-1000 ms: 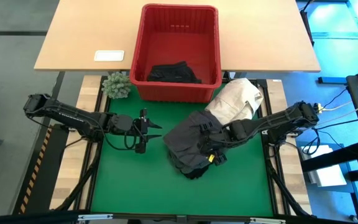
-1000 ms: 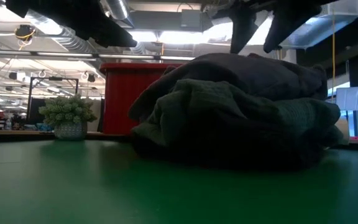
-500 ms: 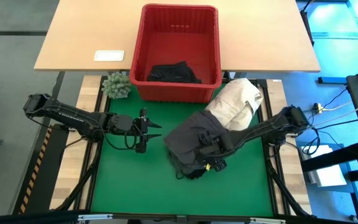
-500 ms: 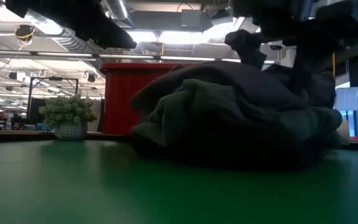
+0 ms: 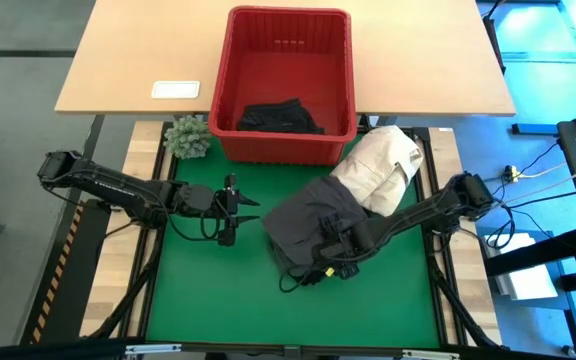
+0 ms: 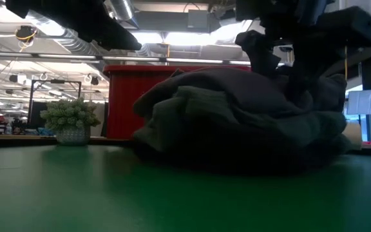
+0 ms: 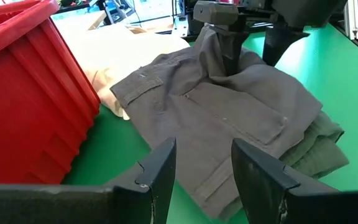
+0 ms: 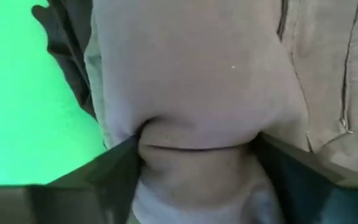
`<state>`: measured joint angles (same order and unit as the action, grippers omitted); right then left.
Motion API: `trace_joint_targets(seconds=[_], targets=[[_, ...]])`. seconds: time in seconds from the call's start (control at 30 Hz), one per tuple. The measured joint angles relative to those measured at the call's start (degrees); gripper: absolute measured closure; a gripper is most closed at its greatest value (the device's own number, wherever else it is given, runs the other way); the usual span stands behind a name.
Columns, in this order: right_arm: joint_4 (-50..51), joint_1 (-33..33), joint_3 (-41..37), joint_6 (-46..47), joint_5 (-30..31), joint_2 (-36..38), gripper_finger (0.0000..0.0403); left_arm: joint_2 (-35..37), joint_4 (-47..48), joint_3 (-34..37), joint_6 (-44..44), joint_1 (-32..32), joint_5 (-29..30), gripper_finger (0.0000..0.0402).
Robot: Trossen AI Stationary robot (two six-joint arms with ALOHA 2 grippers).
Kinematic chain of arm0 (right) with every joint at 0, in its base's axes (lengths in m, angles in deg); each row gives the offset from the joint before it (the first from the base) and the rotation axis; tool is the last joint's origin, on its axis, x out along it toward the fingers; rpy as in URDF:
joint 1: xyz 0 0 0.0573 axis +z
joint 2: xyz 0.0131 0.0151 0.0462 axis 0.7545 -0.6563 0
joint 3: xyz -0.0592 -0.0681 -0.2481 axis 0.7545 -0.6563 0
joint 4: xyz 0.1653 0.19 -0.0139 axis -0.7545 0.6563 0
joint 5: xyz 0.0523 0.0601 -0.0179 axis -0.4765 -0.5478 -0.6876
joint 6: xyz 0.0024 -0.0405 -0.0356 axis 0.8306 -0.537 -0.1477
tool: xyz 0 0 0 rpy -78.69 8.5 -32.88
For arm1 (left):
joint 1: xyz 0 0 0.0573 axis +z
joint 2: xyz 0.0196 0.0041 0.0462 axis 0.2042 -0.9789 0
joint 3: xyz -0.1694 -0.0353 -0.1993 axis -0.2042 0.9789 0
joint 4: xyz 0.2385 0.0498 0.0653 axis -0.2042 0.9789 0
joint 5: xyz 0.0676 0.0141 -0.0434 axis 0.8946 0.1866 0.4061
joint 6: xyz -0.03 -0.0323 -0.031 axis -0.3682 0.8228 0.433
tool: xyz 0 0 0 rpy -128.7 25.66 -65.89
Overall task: Fold laundry
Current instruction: Put the gray folded pants into the red bin
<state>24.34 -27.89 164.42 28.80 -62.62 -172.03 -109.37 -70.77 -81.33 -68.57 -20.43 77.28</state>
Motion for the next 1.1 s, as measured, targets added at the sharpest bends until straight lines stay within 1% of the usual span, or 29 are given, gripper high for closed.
trace_joint_targets(seconds=[0.07,0.13,0.3,0.33,0.5,0.63,0.73,0.87,0.93,1.1], targets=[[-0.5,0.0,0.0,0.1,1.1,-0.7,0.0134,0.0,-0.1,0.0,0.0,0.0,0.0,0.0253],[-0.6,0.0,0.0,0.2,1.2,-1.2,0.0185,0.0,-0.1,0.0,0.1,0.0,-1.0,0.0253],[-0.2,0.0,0.4,0.1,1.3,-1.5,0.0343,0.0,-0.3,0.0,0.0,0.0,-4.2,0.0253],[0.2,0.0,0.8,0.1,1.3,-1.5,0.0365,0.0,-0.2,0.0,0.0,0.0,-4.6,0.0253],[0.3,-0.2,3.5,1.0,1.9,-1.6,0.0361,-1.4,-0.3,0.0,-0.5,0.0,-7.7,0.0253],[0.7,-0.2,6.1,1.1,2.8,-1.6,0.0362,-4.7,-1.2,0.0,-2.1,0.0,-8.4,0.0253],[0.8,-0.2,8.1,1.1,3.2,-1.6,0.0362,-7.5,-3.9,0.0,-3.2,0.0,-8.7,0.0253],[2.2,-0.2,9.8,1.8,5.4,-1.6,0.0362,-9.7,-9.2,0.0,-5.4,-0.1,-11.3,0.0253],[3.0,-0.4,10.6,2.5,5.9,-1.6,0.0362,-9.9,-10.8,0.0,-7.0,-0.6,-12.3,0.0253],[3.4,-1.0,11.5,3.9,6.4,-1.6,0.0362,-9.9,-14.0,0.0,-12.1,-3.4,-11.4,0.0253]])
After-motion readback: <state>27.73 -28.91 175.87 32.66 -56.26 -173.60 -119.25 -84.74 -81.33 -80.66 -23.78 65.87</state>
